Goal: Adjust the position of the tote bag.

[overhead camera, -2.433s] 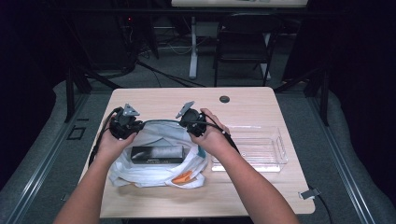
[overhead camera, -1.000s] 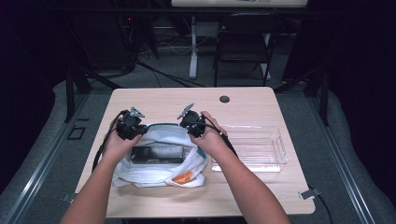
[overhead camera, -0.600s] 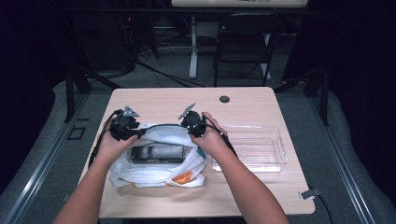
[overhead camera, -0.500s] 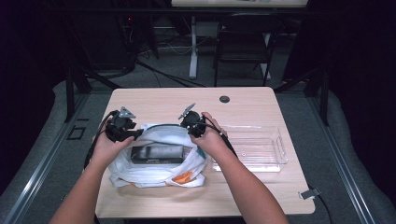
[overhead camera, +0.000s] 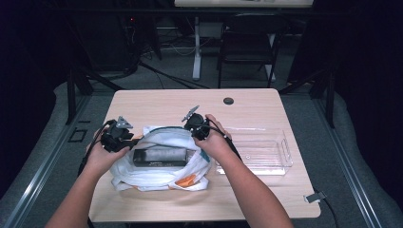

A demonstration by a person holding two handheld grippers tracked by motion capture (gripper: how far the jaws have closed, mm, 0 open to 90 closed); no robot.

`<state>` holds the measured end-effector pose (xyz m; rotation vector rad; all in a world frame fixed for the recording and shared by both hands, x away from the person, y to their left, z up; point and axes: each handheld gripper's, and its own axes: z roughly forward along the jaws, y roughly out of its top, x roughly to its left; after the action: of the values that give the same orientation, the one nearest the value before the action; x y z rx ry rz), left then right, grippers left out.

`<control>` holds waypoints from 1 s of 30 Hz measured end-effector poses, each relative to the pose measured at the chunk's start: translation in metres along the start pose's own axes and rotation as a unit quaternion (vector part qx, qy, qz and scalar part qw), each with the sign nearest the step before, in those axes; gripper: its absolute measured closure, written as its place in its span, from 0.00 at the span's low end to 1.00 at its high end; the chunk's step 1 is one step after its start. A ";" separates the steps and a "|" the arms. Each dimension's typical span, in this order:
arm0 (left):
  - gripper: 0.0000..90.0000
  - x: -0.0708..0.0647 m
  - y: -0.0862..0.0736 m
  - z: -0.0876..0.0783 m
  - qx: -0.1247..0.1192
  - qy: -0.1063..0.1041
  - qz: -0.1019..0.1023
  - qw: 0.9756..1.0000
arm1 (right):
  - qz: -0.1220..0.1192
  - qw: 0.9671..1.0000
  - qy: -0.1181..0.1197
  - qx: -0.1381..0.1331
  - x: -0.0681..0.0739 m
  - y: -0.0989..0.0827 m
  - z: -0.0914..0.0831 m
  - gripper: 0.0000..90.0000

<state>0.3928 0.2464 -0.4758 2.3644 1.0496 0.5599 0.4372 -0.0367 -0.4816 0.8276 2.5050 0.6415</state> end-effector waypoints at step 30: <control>0.98 0.011 0.004 0.008 0.014 0.037 0.007 0.999 | -0.009 1.000 -0.004 -0.007 0.002 -0.001 -0.003 0.92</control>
<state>0.4060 0.2508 -0.4779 2.3938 1.0792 0.6457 0.4344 -0.0369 -0.4801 0.8006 2.4961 0.6480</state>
